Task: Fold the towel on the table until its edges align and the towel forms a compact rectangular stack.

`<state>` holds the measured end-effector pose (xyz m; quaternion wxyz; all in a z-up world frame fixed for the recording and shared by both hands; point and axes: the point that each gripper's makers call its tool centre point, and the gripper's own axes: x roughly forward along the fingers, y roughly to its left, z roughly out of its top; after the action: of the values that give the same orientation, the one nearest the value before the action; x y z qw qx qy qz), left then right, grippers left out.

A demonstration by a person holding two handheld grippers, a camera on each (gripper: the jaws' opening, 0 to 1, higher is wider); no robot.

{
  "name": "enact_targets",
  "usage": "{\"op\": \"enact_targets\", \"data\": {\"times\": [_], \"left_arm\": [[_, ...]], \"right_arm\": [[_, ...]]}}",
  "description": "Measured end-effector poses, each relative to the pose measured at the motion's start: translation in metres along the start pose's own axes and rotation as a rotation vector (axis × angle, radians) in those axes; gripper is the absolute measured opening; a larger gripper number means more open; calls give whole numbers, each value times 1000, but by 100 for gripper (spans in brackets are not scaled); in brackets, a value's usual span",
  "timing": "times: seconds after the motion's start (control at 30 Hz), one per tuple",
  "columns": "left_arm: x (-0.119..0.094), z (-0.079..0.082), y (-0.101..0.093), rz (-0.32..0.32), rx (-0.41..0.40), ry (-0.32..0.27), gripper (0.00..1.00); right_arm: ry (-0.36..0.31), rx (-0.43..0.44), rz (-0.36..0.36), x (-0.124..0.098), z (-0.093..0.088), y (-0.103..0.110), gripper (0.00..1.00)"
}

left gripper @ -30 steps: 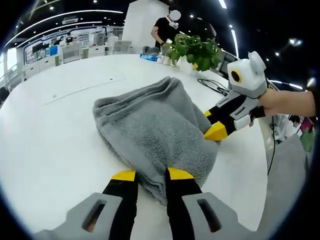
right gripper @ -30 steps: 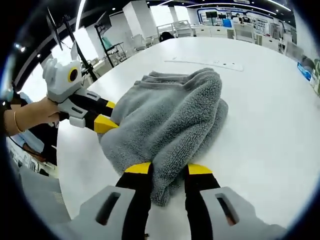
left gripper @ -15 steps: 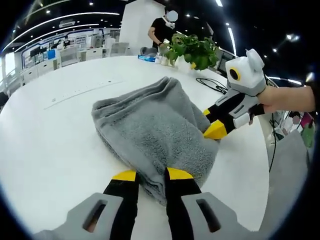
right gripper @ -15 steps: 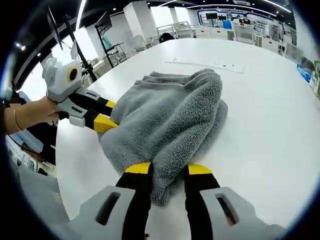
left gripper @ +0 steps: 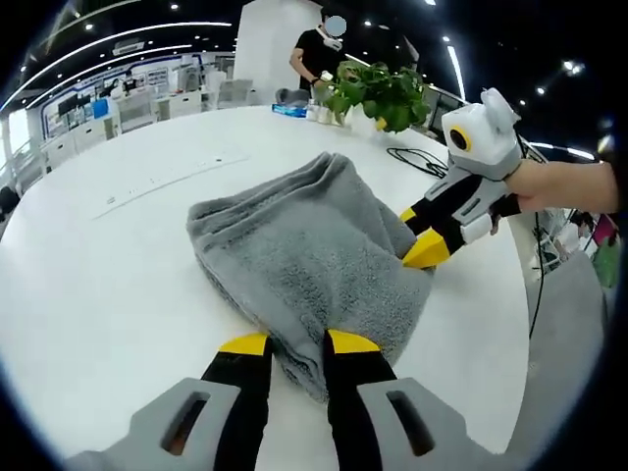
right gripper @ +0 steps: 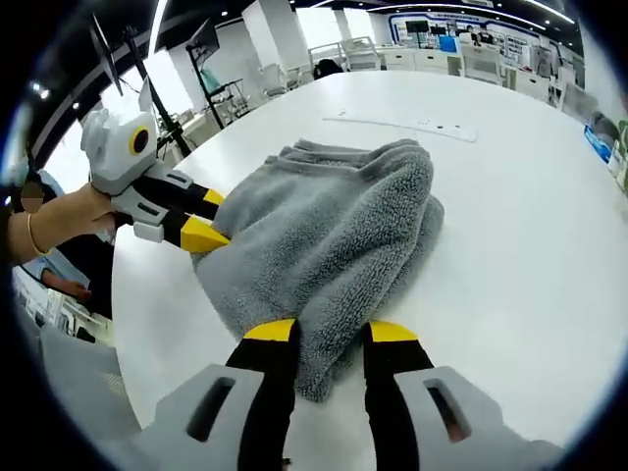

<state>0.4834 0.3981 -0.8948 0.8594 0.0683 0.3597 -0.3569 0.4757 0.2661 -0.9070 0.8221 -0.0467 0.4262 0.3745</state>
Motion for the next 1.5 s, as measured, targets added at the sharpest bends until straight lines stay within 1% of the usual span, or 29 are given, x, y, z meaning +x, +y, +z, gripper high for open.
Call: {"op": "enact_targets", "data": {"times": [0.1,0.17,0.27,0.37,0.47,0.53,0.6,0.7,0.8,0.9,1.03,1.13,1.2,1.33,1.5], "left_arm": [[-7,1,3,18,-30,-17,24],[-11,1,3,28,-33,-22,24],[-19,1,6,48,-46,-33,24],[-28,5,8,60,-88,-71,26],[-39,11,8,66,-107,-106,31],[-45,12,6,72,-107,-114,34],[-49,12,5,76,-106,-119,38],[-59,13,0,83,-98,-137,41],[-68,11,-4,103,-113,-156,43],[-74,6,-12,113,-115,-159,46],[-83,-1,-26,104,-123,-176,50],[-93,-6,-36,111,-127,-186,58],[-101,-7,-37,125,-129,-204,63],[-116,-10,-45,121,-153,-243,66],[-134,-8,-56,131,-136,-283,70]], "right_arm": [[-13,5,-6,-4,0,2,27],[-29,9,-9,-6,1,1,29],[-69,17,-22,-14,3,-2,33],[-87,14,-30,-22,3,-3,39],[-96,6,-34,-30,3,1,41],[-108,-3,-44,-35,2,1,43],[-113,5,-54,-40,-1,1,46],[-122,12,-60,-47,-4,1,47],[-134,9,-71,-56,-6,4,49],[-154,4,-81,-64,-7,8,53],[-173,3,-83,-76,-12,16,55],[-183,3,-85,-83,-18,23,57],[-193,5,-84,-91,-22,27,57],[-212,1,-84,-105,-30,36,61],[-236,-3,-81,-118,-39,48,64]]}}
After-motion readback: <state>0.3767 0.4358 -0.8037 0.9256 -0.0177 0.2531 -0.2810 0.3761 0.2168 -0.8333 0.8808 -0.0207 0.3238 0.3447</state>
